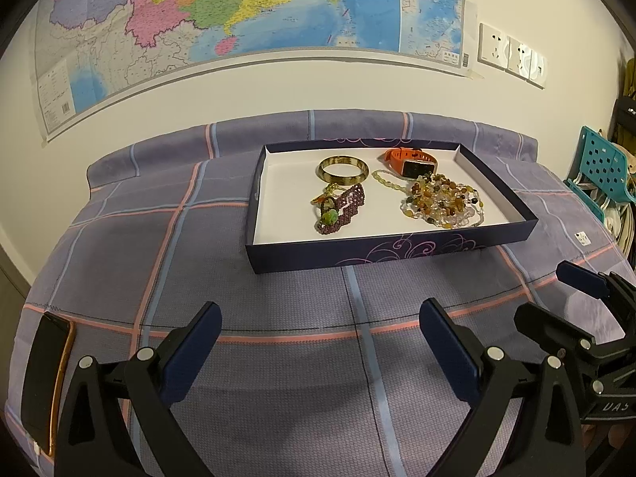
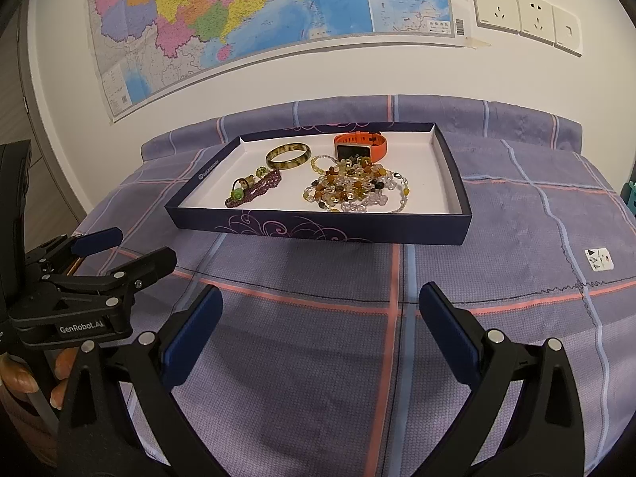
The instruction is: Organize jewelry
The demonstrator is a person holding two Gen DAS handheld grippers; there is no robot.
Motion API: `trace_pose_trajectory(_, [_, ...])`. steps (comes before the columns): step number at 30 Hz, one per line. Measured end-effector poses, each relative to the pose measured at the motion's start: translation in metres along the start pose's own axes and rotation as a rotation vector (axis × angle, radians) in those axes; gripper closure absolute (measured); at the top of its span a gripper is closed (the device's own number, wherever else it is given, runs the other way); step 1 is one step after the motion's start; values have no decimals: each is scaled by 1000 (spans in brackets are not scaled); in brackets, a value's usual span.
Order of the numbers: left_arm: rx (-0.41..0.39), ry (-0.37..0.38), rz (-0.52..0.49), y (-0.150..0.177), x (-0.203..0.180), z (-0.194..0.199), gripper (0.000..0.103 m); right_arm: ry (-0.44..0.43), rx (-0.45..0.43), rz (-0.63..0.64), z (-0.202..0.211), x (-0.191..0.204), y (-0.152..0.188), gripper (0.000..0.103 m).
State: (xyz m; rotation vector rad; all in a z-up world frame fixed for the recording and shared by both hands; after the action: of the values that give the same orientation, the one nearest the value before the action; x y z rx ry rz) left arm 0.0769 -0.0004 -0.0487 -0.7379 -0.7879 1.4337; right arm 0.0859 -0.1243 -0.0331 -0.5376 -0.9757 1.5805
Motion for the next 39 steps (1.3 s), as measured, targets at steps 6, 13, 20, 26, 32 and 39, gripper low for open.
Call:
trace_pose_trajectory(6, [2,2,1,0,0,0,7,-1,0,-1,0,0,0,6])
trace_pose_trajectory(13, [-8,-4,-1,-1,0,0,7,0,-1,-3,0,0,0,5])
trace_pose_trajectory(20, [-43,2,-2,-5,0,4,7,-2,1,-1,0,0,0,6])
trace_pose_trajectory(26, [-24,33,-10,0,-7,3,7,1,4,3,0,0,1,6])
trace_pose_trajectory(32, [5,37,-11,4,-9,-1,7,5,9,-5,0,-2,2,6])
trace_pose_trajectory(39, [24,22,-8,7,-7,-4,7,1,13,-10,-2,-4,3,5])
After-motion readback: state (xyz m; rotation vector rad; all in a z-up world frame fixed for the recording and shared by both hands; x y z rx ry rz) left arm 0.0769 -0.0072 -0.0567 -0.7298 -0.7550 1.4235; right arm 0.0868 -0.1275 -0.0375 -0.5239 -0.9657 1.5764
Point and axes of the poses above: each gripper's, at about its wrist camera, not at the fingertips, and z roughly against the way its jaws point, x to its left, y to its underside, the point moved 8 cm from there along -z, roughly the way its jaws point, and after that the axes turned 9 degrees about -x, right-handed, at the moved point
